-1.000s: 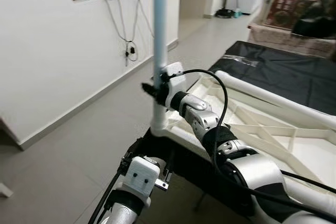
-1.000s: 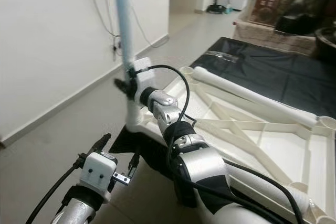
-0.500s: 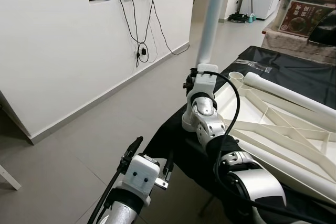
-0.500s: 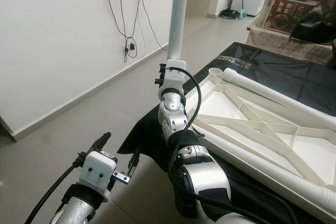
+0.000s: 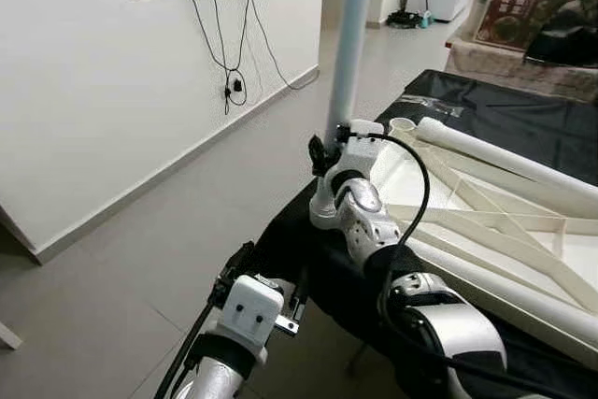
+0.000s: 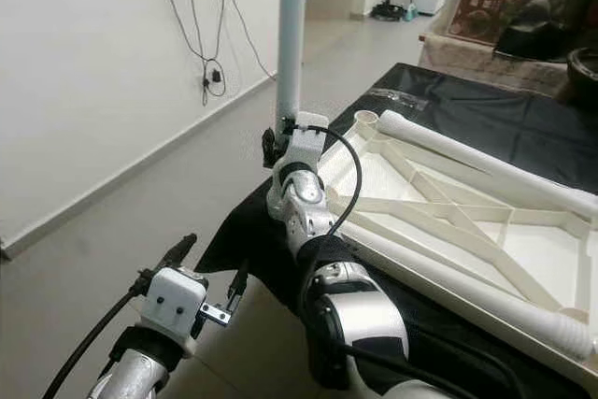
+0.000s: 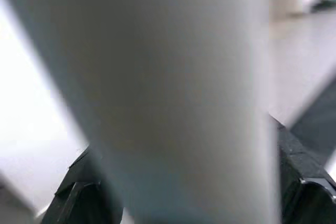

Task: Building children table

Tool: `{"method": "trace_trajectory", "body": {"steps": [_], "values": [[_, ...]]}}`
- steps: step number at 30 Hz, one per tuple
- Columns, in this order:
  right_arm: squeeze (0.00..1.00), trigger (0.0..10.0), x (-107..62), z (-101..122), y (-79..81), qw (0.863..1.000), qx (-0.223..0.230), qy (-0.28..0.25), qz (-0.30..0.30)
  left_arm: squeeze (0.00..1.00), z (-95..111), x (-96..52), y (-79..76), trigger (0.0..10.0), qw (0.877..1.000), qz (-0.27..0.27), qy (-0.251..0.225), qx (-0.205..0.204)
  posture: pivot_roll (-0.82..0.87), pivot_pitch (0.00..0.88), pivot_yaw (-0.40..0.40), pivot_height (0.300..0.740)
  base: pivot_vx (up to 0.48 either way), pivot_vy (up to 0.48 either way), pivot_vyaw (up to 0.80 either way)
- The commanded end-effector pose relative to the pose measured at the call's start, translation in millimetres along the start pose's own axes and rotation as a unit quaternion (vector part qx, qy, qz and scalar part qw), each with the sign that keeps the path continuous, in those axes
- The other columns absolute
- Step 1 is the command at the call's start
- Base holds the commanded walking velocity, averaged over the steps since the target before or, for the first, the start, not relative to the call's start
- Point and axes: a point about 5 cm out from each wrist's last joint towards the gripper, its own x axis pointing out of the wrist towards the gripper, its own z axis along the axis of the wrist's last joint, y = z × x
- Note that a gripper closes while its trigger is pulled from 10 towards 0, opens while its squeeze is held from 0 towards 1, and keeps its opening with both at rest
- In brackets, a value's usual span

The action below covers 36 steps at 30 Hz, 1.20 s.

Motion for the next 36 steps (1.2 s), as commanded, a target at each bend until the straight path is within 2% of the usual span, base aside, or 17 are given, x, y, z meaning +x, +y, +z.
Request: {"method": "trace_trajectory", "body": {"steps": [1,2,4,5,8,9,13,14,26,27,29,30,31,32,34,35,36], "values": [[0.0,10.0,0.4,-5.9,8.0,0.998,-0.002,0.029,0.057,0.0,-5.0,-0.9,-0.3,10.0,1.0,-0.004,0.011,0.0,0.03,0.027,-0.018,0.74,0.0,0.0,0.0],[0.0,10.0,0.4,-5.9,8.0,0.998,-0.002,0.029,0.057,0.0,-5.0,-0.9,-0.3,10.0,1.0,-0.004,0.011,0.0,0.03,0.027,-0.018,0.74,0.0,0.0,0.0],[0.0,10.0,-4.9,-15.1,15.6,0.977,-0.022,0.076,0.196,0.0,-4.8,-0.9,-0.5,10.0,1.0,-0.004,0.011,0.0,0.03,0.025,-0.019,0.74,0.0,0.0,0.0],[0.0,10.0,-4.9,-15.1,15.6,0.977,-0.022,0.076,0.196,0.0,-4.8,-0.9,-0.5,10.0,1.0,-0.004,0.011,0.0,0.03,0.025,-0.019,0.74,0.0,0.0,0.0],[0.0,10.0,-9.5,-13.2,24.6,0.937,-0.042,0.111,0.33,0.0,-4.3,-1.2,-0.5,10.0,1.0,-0.004,0.011,0.0,0.03,0.026,-0.02,0.74,0.0,0.0,0.0],[0.0,10.0,-9.5,-13.2,24.6,0.937,-0.042,0.111,0.33,0.0,-4.3,-1.2,-0.5,10.0,1.0,-0.004,0.011,0.0,0.03,0.026,-0.02,0.74,0.0,0.0,0.0],[0.0,10.0,-10.1,-6.2,34.1,0.907,-0.047,0.119,0.4,0.0,-3.5,-1.1,-0.1,10.0,1.0,-0.003,0.01,0.001,0.04,0.031,-0.028,0.74,0.0,0.0,0.0],[0.0,10.0,-11.2,-2.7,42.0,0.888,-0.05,0.118,0.442,0.0,-3.5,-1.4,0.5,10.0,1.0,-0.003,0.011,0.001,0.06,0.03,-0.024,0.74,0.0,0.0,0.0],[0.0,10.0,-18.2,2.3,52.9,0.833,-0.002,0.125,0.539,0.0,-3.2,-2.5,-2.2,10.0,1.0,-0.003,0.012,0.0,0.09,0.025,-0.035,0.74,0.0,0.0,0.0],[0.0,0.0,-16.2,1.7,53.2,0.845,-0.01,0.12,0.521,0.0,-3.2,-2.4,-2.2,10.0,1.0,-0.003,0.012,0.0,0.09,0.025,-0.035,0.74,0.0,0.0,0.0],[0.0,0.0,-14.7,1.4,53.2,0.853,-0.016,0.117,0.508,0.0,-3.2,-2.4,-2.1,10.0,1.0,-0.003,0.012,0.0,0.09,0.025,-0.035,0.74,0.0,0.0,0.0],[0.0,0.0,-10.2,0.9,51.8,0.879,-0.025,0.11,0.463,0.0,-3.4,-2.4,-2.1,10.0,1.0,-0.002,0.012,0.0,0.08,0.025,-0.035,0.74,0.0,0.0,0.0],[0.0,0.0,-10.2,0.9,51.8,0.879,-0.025,0.11,0.463,0.0,-3.4,-2.4,-2.1,10.0,1.0,-0.002,0.012,0.0,0.08,0.025,-0.035,0.74,0.0,0.0,0.0],[0.0,0.0,-4.3,0.9,47.4,0.912,-0.033,0.101,0.396,0.0,-3.6,-2.3,-2.0,10.0,1.0,-0.002,0.012,0.0,0.08,0.025,-0.035,0.74,0.0,0.0,0.0],[0.0,0.0,-4.3,0.9,47.4,0.912,-0.033,0.101,0.396,0.0,-3.6,-2.3,-2.0,10.0,1.0,-0.002,0.012,0.0,0.08,0.025,-0.035,0.74,0.0,0.0,0.0],[0.0,0.0,-0.9,0.9,44.0,0.931,-0.037,0.096,0.351,0.0,-4.0,-2.5,-1.8,10.0,1.0,-0.001,0.013,0.0,0.08,0.017,-0.031,0.74,0.0,0.0,0.0],[0.0,0.0,4.5,1.2,29.7,0.964,-0.041,0.087,0.246,0.0,-4.2,-2.4,-1.8,10.0,1.0,-0.002,0.012,0.0,0.08,0.012,-0.026,0.74,0.0,0.0,0.0]]}}
